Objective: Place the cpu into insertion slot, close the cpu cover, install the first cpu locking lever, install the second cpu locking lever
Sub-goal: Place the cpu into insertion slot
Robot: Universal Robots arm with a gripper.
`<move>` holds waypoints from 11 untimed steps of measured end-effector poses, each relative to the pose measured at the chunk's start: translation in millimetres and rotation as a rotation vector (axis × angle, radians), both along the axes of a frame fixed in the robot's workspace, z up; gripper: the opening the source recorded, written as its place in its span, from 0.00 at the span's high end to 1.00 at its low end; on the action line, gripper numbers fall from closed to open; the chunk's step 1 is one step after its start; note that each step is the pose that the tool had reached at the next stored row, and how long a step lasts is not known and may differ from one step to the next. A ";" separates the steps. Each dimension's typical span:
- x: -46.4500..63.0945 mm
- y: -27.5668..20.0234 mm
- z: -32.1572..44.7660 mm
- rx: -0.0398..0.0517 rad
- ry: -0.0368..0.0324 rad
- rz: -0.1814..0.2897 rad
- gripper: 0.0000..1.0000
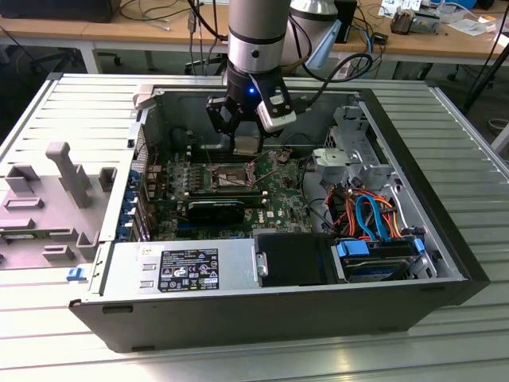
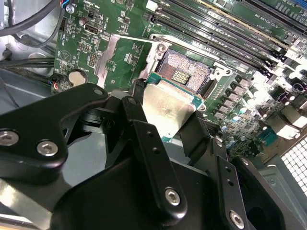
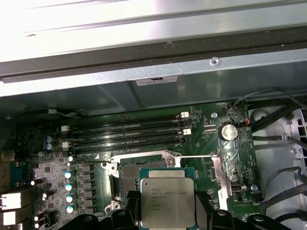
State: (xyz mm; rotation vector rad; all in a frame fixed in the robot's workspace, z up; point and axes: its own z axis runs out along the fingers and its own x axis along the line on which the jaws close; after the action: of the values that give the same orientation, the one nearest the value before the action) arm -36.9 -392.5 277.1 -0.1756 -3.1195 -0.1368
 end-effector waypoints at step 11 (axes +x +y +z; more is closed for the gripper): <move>0.0 0.0 0.0 -0.0004 0.0000 -0.014 0.46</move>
State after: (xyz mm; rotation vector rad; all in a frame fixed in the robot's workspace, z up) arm -36.9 -392.5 277.1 -0.1975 -3.1189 -0.1364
